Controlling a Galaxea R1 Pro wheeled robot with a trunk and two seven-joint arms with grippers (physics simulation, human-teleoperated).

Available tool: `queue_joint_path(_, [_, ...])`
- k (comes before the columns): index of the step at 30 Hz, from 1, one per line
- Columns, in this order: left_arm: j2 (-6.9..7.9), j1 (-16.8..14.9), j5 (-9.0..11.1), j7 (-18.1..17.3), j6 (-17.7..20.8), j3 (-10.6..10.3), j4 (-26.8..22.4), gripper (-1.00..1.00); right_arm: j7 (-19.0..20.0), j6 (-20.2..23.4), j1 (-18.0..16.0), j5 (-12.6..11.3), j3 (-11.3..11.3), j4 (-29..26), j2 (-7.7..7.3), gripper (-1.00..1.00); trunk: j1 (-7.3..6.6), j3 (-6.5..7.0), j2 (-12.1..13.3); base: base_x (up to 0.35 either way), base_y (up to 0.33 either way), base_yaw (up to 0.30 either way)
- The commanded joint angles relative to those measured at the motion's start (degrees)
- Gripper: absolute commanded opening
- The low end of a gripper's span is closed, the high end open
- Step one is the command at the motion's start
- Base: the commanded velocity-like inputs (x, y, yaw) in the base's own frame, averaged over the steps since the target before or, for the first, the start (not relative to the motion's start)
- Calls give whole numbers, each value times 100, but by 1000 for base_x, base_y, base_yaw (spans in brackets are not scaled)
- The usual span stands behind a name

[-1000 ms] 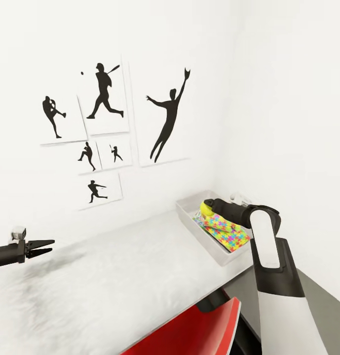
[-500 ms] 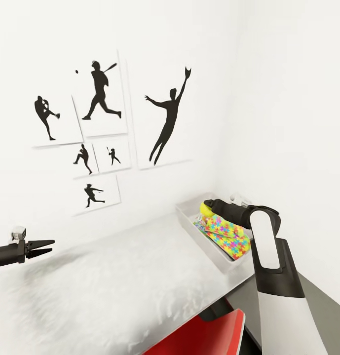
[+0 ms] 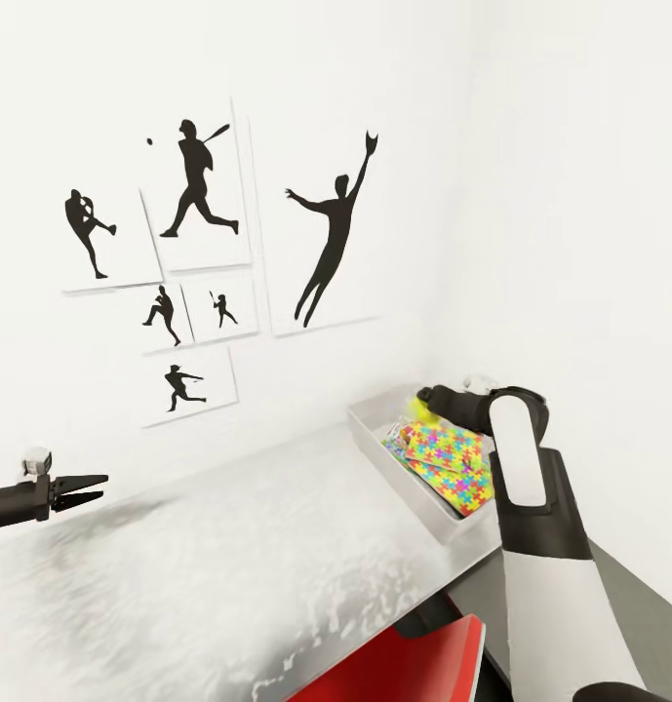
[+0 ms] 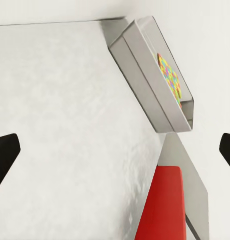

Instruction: Put all the toys in the child's room - the three board games (two on the bed and one on the table), the two jigsaw puzzles on the table, and the tennis ball on the table - inside the toy box on the table in the child's room.

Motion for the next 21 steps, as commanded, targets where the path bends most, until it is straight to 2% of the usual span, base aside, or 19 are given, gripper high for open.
queue_joint_path(1, [0, -6, -61, -34, 61, 38, -1, 100, -407, 13, -86, -99, -1, 101, 13, -100, 2, -10, -9, 0, 0, 0])
queue_joint_path(2, [-2, -6, -61, -34, 61, 38, -1, 100, -684, 22, -162, -107, 3, 217, 16, -100, 2, -10, -9, 0, 0, 0])
queue_joint_path(4, [-4, -6, -61, -34, 61, 38, 1, 100, -999, 27, -255, -114, 9, 393, 3, -100, 2, -10, -9, 0, 0, 0])
queue_joint_path(7, [-7, -6, -61, -34, 61, 38, 0, 100, -1277, 27, -369, -110, 10, 762, -22, -100, 2, -10, -9, 0, 0, 0])
queue_joint_path(17, [-9, -6, -61, -34, 61, 38, 0, 100, -1378, 27, -499, -143, -34, 1892, -70, -100, 2, -10, -9, 0, 0, 0])
queue_joint_path(21, [-9, -6, -61, -34, 61, 38, 2, 100, -1348, 27, -497, -174, -42, 2007, -359, -100, 2, -10, -9, 0, 0, 0])
